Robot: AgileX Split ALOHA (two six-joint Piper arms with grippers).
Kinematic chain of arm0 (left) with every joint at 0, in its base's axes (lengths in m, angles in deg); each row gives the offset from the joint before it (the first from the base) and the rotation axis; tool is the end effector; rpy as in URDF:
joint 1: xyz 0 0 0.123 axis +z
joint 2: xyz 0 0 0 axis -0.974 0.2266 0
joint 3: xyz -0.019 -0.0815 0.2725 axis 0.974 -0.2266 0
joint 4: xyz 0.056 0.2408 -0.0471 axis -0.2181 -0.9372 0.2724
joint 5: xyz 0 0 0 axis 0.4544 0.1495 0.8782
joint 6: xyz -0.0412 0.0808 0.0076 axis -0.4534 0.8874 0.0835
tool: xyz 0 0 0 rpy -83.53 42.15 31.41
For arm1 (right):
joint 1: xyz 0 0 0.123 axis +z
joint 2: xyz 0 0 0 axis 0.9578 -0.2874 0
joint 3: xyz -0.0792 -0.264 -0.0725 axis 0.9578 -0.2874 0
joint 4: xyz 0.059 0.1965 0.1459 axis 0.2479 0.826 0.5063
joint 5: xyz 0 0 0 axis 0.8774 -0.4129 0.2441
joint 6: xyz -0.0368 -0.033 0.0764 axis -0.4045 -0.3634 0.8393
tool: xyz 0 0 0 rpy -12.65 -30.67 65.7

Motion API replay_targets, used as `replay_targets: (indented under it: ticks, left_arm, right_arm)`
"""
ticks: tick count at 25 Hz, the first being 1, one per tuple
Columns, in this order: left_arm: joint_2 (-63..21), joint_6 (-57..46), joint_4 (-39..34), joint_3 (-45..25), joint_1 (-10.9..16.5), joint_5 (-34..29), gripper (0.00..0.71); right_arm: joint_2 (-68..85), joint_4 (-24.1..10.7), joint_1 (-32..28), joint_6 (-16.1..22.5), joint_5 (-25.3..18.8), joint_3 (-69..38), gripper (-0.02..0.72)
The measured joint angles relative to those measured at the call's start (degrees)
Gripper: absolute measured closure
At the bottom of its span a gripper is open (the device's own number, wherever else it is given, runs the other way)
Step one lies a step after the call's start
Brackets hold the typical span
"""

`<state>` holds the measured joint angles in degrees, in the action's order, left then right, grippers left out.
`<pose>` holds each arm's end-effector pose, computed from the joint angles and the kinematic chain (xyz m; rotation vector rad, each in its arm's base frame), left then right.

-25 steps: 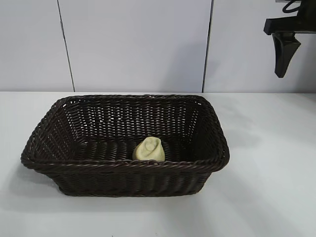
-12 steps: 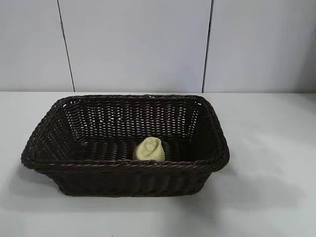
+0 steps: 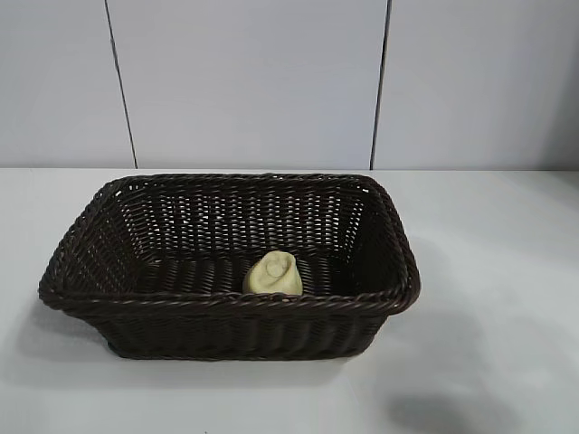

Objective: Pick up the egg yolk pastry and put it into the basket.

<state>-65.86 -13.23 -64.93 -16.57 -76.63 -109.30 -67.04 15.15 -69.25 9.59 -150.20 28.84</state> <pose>-0.0080 -0.0014 0.2678 0.0130 2.1126 -0.0079 0.1090 0.0059 0.2511 -0.0306 2.7810 0.0015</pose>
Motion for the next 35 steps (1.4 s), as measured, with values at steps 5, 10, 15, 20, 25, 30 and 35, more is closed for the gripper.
replay_targets:
  ticks: [5, 10, 15, 20, 25, 30, 35]
  left_arm:
    - [0.00, 0.00, 0.00, 0.00, 0.00, 0.00, 0.169]
    - [0.00, 0.00, 0.00, 0.00, 0.00, 0.00, 0.169]
    - [0.00, 0.00, 0.00, 0.00, 0.00, 0.00, 0.169]
    - [0.00, 0.00, 0.00, 0.00, 0.00, -0.04, 0.169]
    - [0.00, 0.00, 0.00, 0.00, 0.00, -0.04, 0.169]
    - [0.00, 0.00, 0.00, 0.00, 0.00, -0.04, 0.169]
    - [0.00, 0.00, 0.00, 0.00, 0.00, -0.04, 0.169]
  right_arm:
    - [13.05, 0.01, 0.00, 0.00, 0.28, -4.70, 0.134]
    - [25.21, 0.28, 0.00, 0.00, 0.35, -4.90, 0.134]
    - [35.18, 0.34, 0.00, -0.05, 0.18, -4.90, 0.134]
    - [42.22, 0.34, 0.00, -0.05, -0.10, -4.90, 0.135]
    - [45.43, 0.41, 0.00, -0.05, -0.17, -4.90, 0.135]
    - [45.49, 0.45, 0.00, -0.05, -0.17, -4.90, 0.135]
    - [45.49, 0.45, 0.00, -0.05, -0.17, -4.90, 0.135]
